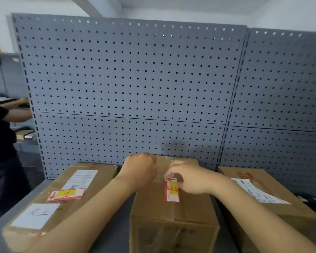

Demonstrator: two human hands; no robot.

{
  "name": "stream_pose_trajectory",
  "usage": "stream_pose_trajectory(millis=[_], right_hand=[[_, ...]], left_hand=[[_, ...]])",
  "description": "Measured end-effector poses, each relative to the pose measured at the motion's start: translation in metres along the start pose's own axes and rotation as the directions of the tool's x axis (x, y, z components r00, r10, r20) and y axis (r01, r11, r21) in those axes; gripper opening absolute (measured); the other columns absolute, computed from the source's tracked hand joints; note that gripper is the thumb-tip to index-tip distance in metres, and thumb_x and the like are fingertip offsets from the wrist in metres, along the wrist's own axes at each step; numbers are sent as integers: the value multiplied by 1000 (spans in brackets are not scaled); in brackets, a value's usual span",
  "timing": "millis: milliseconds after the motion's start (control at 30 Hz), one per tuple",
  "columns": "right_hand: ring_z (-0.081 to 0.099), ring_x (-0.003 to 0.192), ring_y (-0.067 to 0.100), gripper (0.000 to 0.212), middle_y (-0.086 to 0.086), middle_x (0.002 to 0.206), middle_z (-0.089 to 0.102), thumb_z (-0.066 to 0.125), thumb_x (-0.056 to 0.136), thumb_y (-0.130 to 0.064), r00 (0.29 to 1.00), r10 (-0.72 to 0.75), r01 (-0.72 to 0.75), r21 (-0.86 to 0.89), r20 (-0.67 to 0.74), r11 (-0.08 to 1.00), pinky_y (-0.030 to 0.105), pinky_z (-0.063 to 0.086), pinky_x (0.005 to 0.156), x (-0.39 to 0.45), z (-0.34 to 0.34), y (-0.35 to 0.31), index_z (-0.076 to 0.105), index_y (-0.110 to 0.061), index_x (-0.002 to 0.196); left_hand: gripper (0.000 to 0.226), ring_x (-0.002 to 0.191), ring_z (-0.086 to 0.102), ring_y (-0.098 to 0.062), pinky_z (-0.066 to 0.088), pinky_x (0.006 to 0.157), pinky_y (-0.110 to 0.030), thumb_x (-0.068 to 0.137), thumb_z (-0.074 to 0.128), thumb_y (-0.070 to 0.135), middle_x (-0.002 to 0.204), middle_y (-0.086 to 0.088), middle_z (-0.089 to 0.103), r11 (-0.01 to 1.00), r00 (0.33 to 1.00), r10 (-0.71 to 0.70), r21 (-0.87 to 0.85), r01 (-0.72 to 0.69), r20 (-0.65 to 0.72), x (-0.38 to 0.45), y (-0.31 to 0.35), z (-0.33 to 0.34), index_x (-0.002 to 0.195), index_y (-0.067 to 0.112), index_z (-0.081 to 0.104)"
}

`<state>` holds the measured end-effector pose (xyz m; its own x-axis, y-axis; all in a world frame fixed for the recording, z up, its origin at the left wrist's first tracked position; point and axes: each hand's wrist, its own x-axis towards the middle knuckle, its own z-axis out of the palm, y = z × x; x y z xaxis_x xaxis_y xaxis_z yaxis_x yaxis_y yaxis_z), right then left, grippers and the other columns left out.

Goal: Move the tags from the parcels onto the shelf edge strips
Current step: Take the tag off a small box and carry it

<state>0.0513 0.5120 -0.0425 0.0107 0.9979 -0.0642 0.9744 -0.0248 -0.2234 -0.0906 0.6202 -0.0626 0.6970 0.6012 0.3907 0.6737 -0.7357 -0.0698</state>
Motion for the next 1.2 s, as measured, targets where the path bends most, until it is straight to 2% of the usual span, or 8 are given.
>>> stream_pose_trajectory(millis=[67, 133, 267, 367, 500, 700, 933, 1200], right_hand=[[43, 124, 16, 55, -6, 134, 47, 49, 86, 6, 992, -69, 72, -25, 104, 997, 38, 42, 104, -2, 0, -5, 57, -31, 125], [47, 121, 18, 59, -6, 135, 46, 46, 84, 9, 985, -78, 86, -42, 152, 995, 42, 46, 100, -2, 2, -7, 58, -33, 124], [46, 108, 16, 43, -5, 116, 48, 54, 88, -5, 989, -30, 49, -131, 142, 990, 38, 46, 95, -1, -3, -4, 59, -29, 123], [49, 98, 13, 26, -14, 94, 47, 66, 86, -21, 996, 41, -35, -82, 74, 996, 33, 48, 88, -3, -5, 4, 64, -27, 112], [53, 93, 10, 17, -13, 95, 52, 72, 83, -21, 990, 95, -88, 74, -101, 993, 18, 40, 68, -10, 4, 15, 63, -27, 96], [60, 84, 6, 18, -15, 86, 61, 65, 87, -11, 946, 184, -144, 162, -267, 976, 30, 54, 77, -37, 4, 25, 66, -28, 90], [63, 89, 13, 18, -4, 100, 70, 59, 88, -11, 858, 299, -333, -9, -418, 943, 36, 56, 75, -110, -19, 62, 66, -24, 98], [65, 88, 19, 21, -1, 98, 71, 56, 87, -8, 741, 501, -544, 39, -447, 838, 37, 56, 76, -239, -25, 132, 66, -24, 97]], left_hand=[[27, 97, 62, -26, 48, 83, -34, 95, 44, 26, 112, -5, 62, 1000, 1000, 2, -17, -2, 7, -2, 0, -2, 114, 15, 59], [26, 97, 62, -26, 48, 84, -34, 96, 44, 25, 113, -5, 63, 999, 1000, 4, -32, -4, 9, -7, -1, -4, 114, 14, 59], [24, 92, 63, -26, 52, 80, -34, 97, 43, 24, 109, -5, 63, 997, 999, -3, -77, 6, 32, -16, -7, -10, 109, 13, 61], [24, 89, 63, -26, 52, 77, -34, 96, 42, 22, 107, -5, 63, 996, 999, 4, -86, 0, 37, -20, -10, -14, 107, 12, 61], [25, 89, 63, -26, 49, 74, -32, 96, 43, 25, 107, -4, 62, 995, 999, 35, -91, -35, -1, -23, -6, -18, 107, 14, 61], [27, 90, 62, -23, 49, 76, -33, 97, 42, 31, 108, -1, 62, 983, 988, 136, -117, -143, -69, -17, 18, -21, 109, 17, 62], [26, 94, 61, -25, 48, 75, -35, 97, 42, 32, 109, -3, 62, 950, 953, 285, -103, -295, -99, 5, 99, -30, 109, 17, 60], [27, 98, 62, -24, 50, 78, -37, 93, 46, 35, 111, -2, 64, 855, 876, 457, -197, -480, -150, 10, 253, -37, 111, 20, 60]])
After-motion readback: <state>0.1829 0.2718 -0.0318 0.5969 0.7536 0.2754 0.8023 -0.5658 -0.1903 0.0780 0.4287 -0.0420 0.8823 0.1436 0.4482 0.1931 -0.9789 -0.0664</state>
